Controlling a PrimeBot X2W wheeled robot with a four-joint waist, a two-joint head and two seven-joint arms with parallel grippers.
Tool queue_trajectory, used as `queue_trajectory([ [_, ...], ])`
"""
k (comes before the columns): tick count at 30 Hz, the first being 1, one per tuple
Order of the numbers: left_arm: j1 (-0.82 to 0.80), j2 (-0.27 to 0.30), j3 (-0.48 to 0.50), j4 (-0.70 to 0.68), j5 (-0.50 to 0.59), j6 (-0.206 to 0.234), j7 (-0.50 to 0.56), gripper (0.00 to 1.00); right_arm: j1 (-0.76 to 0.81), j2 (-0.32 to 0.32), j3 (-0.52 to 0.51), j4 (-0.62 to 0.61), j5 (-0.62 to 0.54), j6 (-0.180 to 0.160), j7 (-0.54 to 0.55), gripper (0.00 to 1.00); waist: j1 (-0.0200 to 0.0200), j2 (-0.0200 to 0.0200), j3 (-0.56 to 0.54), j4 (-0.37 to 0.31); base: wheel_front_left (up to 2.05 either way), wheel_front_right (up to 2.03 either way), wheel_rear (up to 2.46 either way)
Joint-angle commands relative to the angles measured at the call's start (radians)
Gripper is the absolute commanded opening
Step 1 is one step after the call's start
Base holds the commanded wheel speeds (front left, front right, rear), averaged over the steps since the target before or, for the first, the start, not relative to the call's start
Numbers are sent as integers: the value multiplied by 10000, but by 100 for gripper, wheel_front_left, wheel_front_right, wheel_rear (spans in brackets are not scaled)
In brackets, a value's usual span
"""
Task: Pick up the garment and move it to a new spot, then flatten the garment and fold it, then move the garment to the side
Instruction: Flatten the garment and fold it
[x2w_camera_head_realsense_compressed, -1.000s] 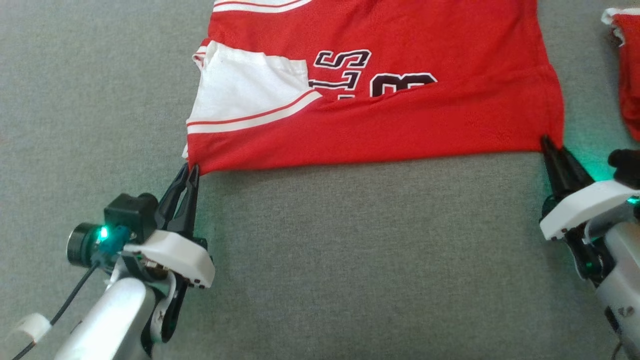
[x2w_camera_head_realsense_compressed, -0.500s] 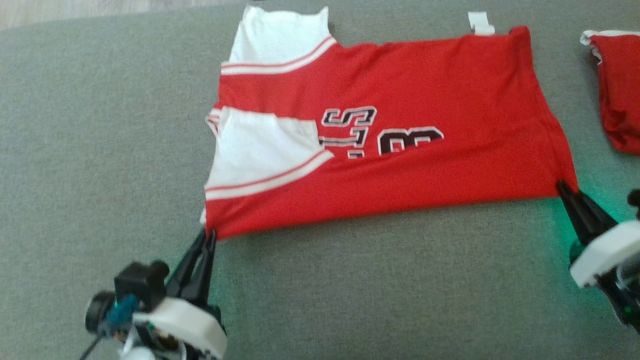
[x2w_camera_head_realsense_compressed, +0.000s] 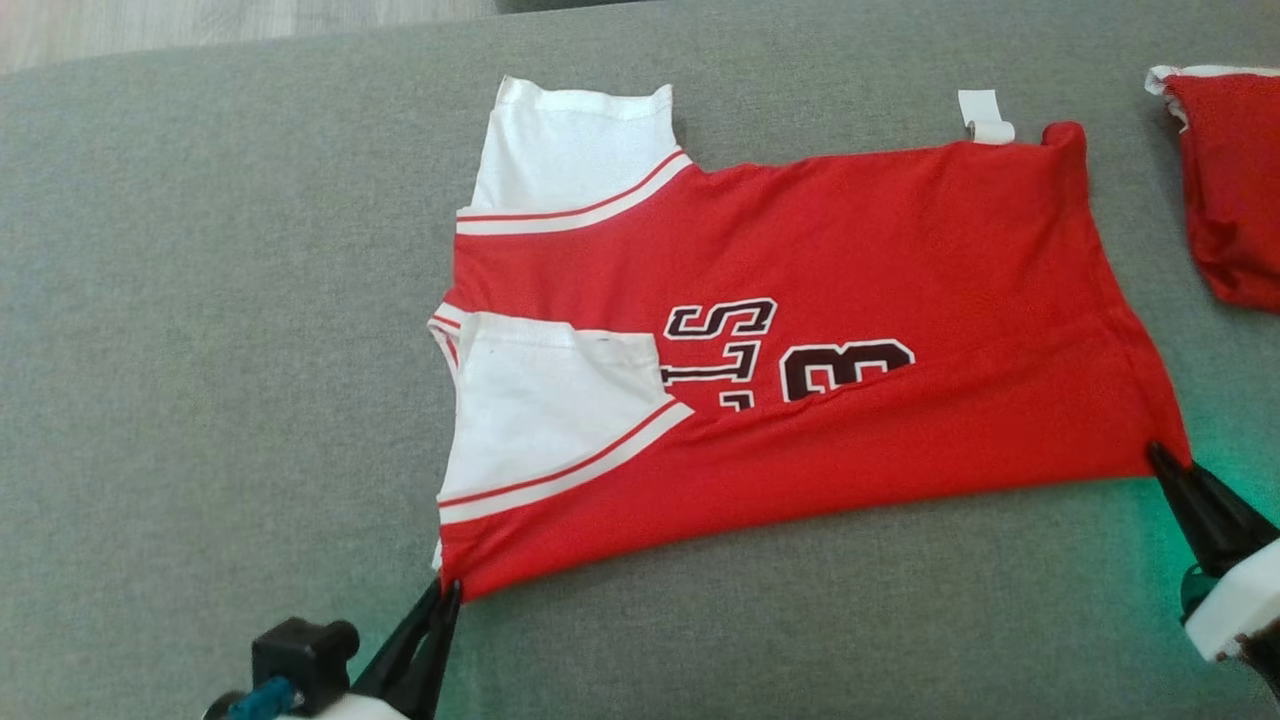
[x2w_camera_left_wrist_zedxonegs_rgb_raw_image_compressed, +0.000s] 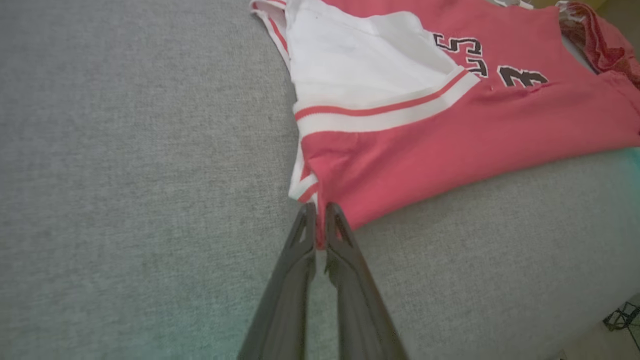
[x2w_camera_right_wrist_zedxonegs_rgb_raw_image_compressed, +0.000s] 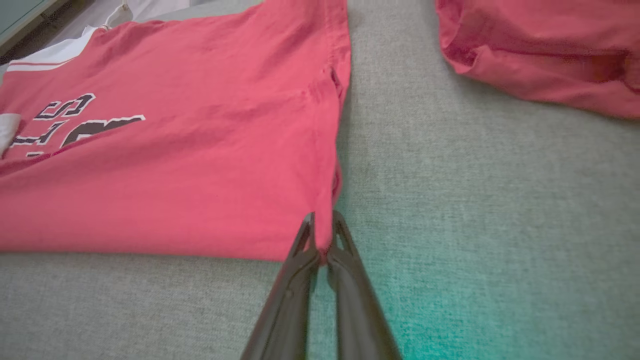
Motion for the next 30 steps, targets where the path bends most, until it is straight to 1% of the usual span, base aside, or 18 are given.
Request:
queue_trajectory([
  [1,-202,273,284,-274,-30,-59,35,16,219,-399,-133,-125,48,67,-58,100,0,0,5,-14,0,0,0],
  [2,-239,305,251,-256,-39,-79,136,54,236,-351,-215,-121,40,67,-65,100,0,0,14,-27,0,0,0],
  [3,-303,334,229,-248,-27,-77,238,100,234,-314,-287,-125,-3,67,-101,100,0,0,25,-49,0,0,0],
  [6,-594,495,305,-356,126,-11,385,100,171,-254,-490,-239,-223,67,-237,100,0,0,61,-157,0,0,0],
  [9,-1058,778,550,-779,326,25,452,100,92,-203,-763,-529,-457,67,-483,100,0,0,167,-275,0,0,0],
  [13,-2284,1255,1074,-1432,661,34,755,100,-99,11,-1217,-1201,-853,67,-762,100,0,0,493,-505,0,0,0],
  [15,-3154,1456,1279,-1553,648,-179,1128,100,-217,203,-1401,-1548,-1105,67,-829,100,0,0,727,-664,0,0,0],
  [17,-4178,1647,1354,-1488,560,-582,1668,100,-367,381,-1438,-1838,-1357,67,-858,100,0,0,1010,-855,0,0,0],
  [18,-4700,1630,1414,-1386,335,-787,1979,100,-455,469,-1416,-1968,-1462,67,-864,100,0,0,1151,-966,0,0,0],
  [19,-4700,1630,1414,-1386,335,-787,1979,100,-455,469,-1416,-1968,-1462,67,-864,100,0,0,1151,-966,0,0,0],
  [21,-5769,1566,1495,-1029,-212,-1221,2704,100,-612,618,-1356,-2147,-1609,67,-874,100,0,0,1370,-1164,0,0,0],
  [24,-7375,1479,1535,-161,-1037,-1780,4003,100,-831,739,-1264,-2350,-1712,67,-890,100,0,0,1699,-1452,0,0,0],
  [26,-8401,1544,1439,571,-1350,-2083,4978,100,-957,786,-1221,-2462,-1763,67,-896,100,0,0,1906,-1634,0,0,0],
  [27,-8896,1574,1386,954,-1423,-2181,5418,100,-1023,808,-1187,-2511,-1791,67,-890,100,0,0,2016,-1728,0,0,0],
  [30,-10175,1602,1302,2082,-1577,-2286,6529,100,-1256,874,-1067,-2633,-1867,67,-881,100,0,0,2353,-2024,0,0,0],
])
